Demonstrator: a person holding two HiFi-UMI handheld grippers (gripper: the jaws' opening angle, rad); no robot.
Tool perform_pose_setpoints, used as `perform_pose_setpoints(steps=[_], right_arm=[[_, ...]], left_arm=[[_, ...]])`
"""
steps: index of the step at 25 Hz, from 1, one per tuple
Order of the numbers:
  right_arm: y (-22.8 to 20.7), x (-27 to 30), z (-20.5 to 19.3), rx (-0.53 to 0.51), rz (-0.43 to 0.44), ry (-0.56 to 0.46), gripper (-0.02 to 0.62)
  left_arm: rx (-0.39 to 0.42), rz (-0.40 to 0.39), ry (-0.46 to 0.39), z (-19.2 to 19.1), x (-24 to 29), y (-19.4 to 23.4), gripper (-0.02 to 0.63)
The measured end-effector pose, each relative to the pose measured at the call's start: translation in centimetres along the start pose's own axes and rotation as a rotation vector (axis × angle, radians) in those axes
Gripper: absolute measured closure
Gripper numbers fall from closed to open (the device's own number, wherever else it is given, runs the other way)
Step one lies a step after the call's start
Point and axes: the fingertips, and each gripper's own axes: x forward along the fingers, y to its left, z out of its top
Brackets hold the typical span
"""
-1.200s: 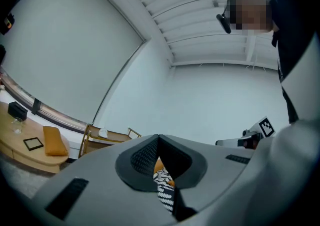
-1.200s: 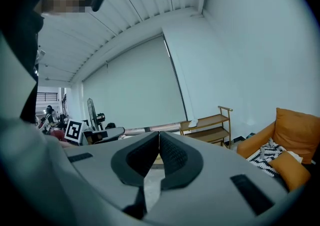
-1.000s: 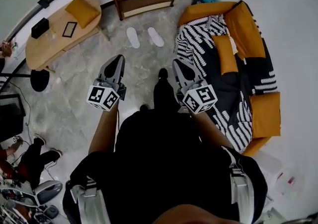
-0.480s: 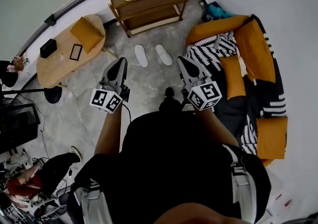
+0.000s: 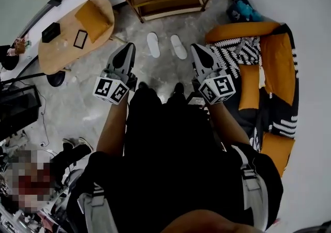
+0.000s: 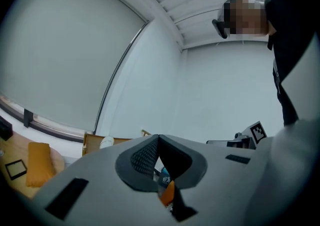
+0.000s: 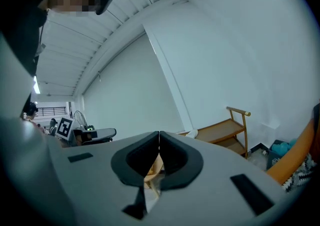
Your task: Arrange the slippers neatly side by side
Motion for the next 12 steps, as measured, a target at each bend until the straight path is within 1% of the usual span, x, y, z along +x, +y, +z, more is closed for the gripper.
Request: perform_pose_setpoints(steps=[3,5,8,10,12], right_arm=[[0.0,3.0,0.0,-0.039,-0.017,-0.006,0.565],[-0.6,5.5,-0.4,-0.047,-0.052,0.009,0.565],[-1.5,9.1,-1.6,-0.033,-0.123,0.051,0.565],[-1.6,11.5,-2.7,-0.053,-0.146,0.090,0.565],[-1.6,14.0,-3.7,-0.076,-0.152,0.130,0.565]], left_arm=[[-0.026,0.005,0.001,-0.4,1.2,4.0,0.592],[-0.040,-0.007,0.014,-0.9,2.3,6.8,0.592],[-0.034,-0.049,0.058,-1.5,3.9,10.6,0.592],[-0.014,-0.079,0.092,-2.4,4.5,12.7,0.592],[-0.028,-0.098,0.123,-3.9,4.7,15.0,0.592]])
